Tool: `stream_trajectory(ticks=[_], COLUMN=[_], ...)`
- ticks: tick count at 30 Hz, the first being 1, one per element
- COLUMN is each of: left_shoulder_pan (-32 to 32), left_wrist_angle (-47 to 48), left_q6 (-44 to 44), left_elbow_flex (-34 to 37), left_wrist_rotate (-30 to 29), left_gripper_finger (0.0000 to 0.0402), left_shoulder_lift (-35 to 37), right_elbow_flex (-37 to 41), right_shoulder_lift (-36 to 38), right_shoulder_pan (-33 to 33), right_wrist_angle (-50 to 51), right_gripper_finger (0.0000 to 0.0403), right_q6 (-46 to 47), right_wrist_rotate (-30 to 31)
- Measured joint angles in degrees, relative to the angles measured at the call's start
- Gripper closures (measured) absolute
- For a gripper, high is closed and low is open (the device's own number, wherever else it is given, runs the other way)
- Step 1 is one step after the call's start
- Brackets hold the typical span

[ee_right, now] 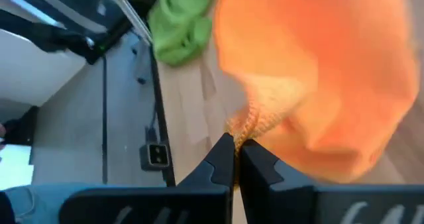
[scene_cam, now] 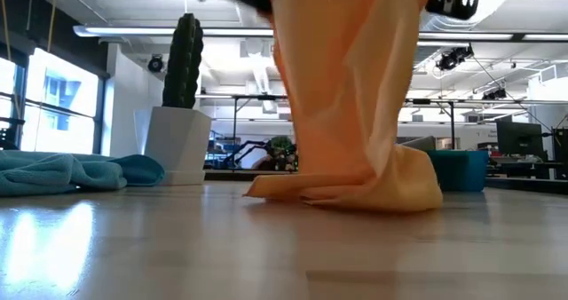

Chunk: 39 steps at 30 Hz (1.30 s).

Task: Fold microfiber towels
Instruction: Fold the orange microfiber cloth

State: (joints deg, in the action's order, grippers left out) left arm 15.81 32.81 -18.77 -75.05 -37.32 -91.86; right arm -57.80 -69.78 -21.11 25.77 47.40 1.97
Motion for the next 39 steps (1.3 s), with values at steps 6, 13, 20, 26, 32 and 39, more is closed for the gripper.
stream_trajectory(ticks=[6, 13, 20, 26, 32, 39], left_shoulder_pan=[-0.3, -1.4, -1.6, -1.6, -1.6, -1.6], left_wrist_angle=[3.4, 8.9, 14.4, 14.4, 14.4, 13.8], left_q6=[4.0, 7.4, 6.1, 8.6, 12.9, 13.2], left_elbow_flex=[-10.6, -18.2, -22.4, -22.7, -22.7, -25.4], left_wrist_rotate=[0.2, -4.5, -10.3, -14.6, -17.4, -13.1], left_gripper_finger=[0.0401, 0.0401, 0.0401, 0.0401, 0.0402, 0.0402], left_shoulder_lift=[1.9, 1.8, 1.8, 1.8, 1.8, 1.7], right_elbow_flex=[0.0, 0.0, 0.0, -0.5, -5.8, -16.0], right_shoulder_lift=[6.6, 12.1, 16.9, 17.7, 14.9, 10.1], right_shoulder_pan=[-0.9, -0.5, -0.1, -0.1, 1.6, 4.1], right_wrist_angle=[3.4, 2.7, 2.7, 3.9, 14.8, 22.1], right_gripper_finger=[0.0403, 0.0403, 0.0403, 0.0403, 0.0403, 0.0403], right_q6=[-10.8, -32.7, -56.1, -75.0, -79.3, -78.4], right_wrist_rotate=[2.0, 6.0, 19.2, 35.5, 37.6, 31.2])
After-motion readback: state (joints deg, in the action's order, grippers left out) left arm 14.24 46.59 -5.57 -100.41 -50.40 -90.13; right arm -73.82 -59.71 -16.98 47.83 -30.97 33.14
